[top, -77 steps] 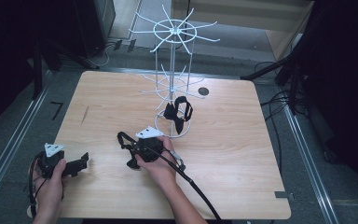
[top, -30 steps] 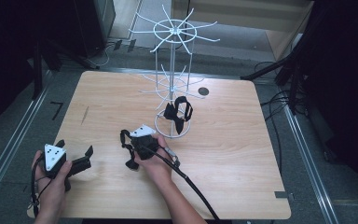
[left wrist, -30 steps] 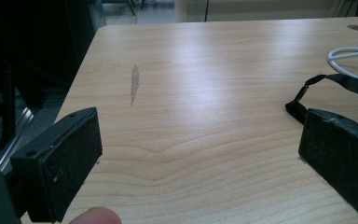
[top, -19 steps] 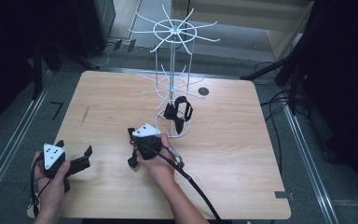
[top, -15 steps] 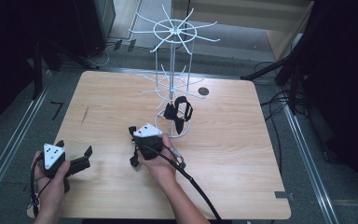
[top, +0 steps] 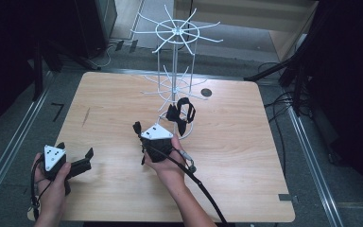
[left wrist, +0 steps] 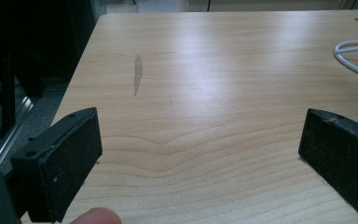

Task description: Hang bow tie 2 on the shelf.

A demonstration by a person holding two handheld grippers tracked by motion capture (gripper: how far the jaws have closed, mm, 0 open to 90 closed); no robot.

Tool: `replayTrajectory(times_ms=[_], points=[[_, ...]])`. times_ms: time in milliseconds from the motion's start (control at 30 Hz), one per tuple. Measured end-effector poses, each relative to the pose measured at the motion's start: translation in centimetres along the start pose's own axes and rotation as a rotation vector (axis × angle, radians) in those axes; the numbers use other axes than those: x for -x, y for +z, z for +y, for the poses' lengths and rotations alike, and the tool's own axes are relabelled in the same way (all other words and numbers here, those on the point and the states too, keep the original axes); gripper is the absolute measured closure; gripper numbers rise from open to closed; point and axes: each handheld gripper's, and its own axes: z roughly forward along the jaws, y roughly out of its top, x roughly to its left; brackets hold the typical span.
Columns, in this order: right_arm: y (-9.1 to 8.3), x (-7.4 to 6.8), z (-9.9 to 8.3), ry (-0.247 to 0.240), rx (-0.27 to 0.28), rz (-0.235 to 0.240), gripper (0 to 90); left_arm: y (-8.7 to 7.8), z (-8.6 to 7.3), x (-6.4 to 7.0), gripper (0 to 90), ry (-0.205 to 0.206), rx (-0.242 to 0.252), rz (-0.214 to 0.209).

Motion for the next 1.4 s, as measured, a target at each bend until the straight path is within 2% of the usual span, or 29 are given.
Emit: replayTrajectory(times_ms=[833, 1400], points=[[-5.4, 1.4, 2.1, 0.014, 0.142, -0.034, 90.0, 0.0, 0.0, 0.1, 0.0, 0.008, -0.009, 0.0], [-7.2, 1.7, 3.1, 0.023, 0.2, -0.043, 90.0, 0.0, 0.0, 0.1, 0.0, 0.013, -0.011, -0.003]])
